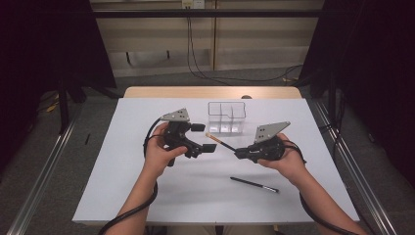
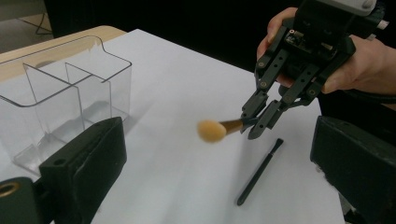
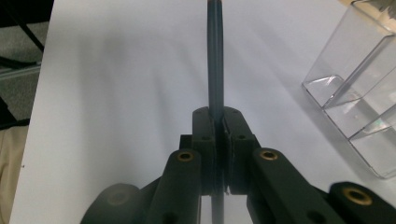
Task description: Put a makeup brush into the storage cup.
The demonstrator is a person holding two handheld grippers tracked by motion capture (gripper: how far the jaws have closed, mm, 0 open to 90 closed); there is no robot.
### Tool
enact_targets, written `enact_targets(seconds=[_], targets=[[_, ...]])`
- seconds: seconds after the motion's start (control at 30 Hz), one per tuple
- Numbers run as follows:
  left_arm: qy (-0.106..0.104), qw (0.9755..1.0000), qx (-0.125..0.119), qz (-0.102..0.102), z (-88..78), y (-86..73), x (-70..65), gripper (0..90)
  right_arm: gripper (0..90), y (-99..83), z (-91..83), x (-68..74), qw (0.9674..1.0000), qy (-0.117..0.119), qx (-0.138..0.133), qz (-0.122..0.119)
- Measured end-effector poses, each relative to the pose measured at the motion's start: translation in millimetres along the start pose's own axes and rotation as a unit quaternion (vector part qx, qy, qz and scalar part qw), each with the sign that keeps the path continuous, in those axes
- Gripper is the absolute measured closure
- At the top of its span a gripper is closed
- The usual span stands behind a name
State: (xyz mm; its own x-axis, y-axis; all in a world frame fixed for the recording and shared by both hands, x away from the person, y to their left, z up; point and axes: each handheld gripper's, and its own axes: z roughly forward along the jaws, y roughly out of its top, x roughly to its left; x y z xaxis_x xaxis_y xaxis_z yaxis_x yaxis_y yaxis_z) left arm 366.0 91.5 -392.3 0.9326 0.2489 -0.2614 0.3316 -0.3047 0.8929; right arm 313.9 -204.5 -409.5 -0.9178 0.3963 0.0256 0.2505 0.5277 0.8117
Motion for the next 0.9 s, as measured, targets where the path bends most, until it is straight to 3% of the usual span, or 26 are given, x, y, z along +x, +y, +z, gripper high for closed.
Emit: enact_targets(seconds=[0.47,0.7,0.9], targets=[[-0.005,0.9996,-0.026,-0.012,3.2,-1.6,-0.3,6.5,85.0,7.0,2.6,1.5,0.9987,-0.014,-0.045,0.019],[-0.012,0.9989,-0.041,-0.021,5.2,-2.6,-0.1,19.8,85.0,8.9,3.1,1.3,0.9978,-0.019,-0.057,0.029],[-0.024,0.9987,-0.036,-0.026,10.0,-2.1,-0.8,33.4,85.0,10.3,4.8,1.8,0.9976,-0.020,-0.058,0.033]])
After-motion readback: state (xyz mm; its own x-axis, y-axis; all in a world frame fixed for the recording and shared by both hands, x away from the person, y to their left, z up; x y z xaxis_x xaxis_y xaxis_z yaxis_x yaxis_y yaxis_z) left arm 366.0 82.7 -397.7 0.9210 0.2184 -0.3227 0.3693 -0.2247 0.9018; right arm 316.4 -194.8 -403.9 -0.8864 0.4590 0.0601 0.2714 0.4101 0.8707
